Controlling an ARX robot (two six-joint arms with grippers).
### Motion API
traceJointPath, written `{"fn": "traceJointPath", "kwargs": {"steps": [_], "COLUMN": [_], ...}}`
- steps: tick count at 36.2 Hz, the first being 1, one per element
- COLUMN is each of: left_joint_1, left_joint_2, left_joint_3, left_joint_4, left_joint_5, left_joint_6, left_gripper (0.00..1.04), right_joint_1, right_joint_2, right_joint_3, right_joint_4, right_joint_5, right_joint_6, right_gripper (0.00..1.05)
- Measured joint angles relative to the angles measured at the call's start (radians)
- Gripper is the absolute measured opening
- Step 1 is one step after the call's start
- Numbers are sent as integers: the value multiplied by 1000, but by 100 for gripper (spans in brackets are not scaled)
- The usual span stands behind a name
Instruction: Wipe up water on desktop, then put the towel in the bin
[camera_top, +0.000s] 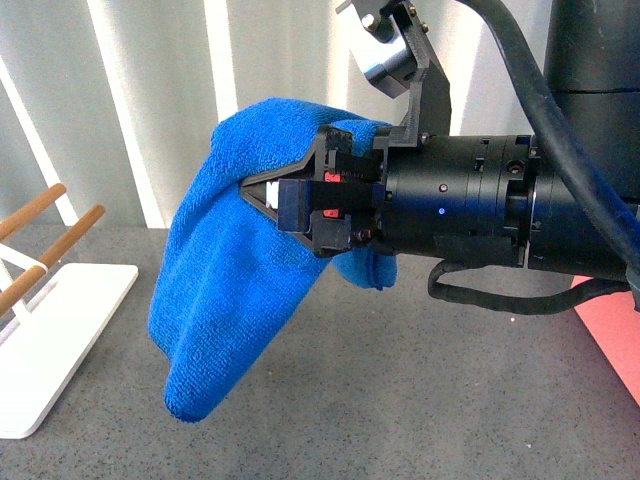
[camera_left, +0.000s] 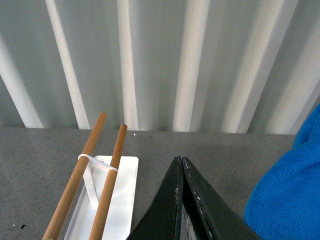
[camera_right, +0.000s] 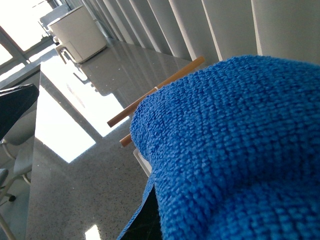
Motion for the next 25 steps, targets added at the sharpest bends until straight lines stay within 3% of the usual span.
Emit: {"fn": "traceJointPath", "kwargs": {"steps": [11,15,25], "left_joint_1": [48,108,138], "left_joint_2": [-156,-213,-307], "left_joint_3": [-75,-94,-143], "left_joint_4": [-83,-123,-148], "left_joint_5": [47,129,135], "left_joint_6": [0,1,0], "left_gripper": [4,4,4], "right_joint_1": [-7,-8,-10], "right_joint_2": [-21,-29,-39], "right_joint_3": [-23,-32,-45], "right_joint_4": [0,2,0], "right_joint_5": [3,4,16], "right_joint_6": [-9,-11,-16], "right_gripper": [6,6,6]}}
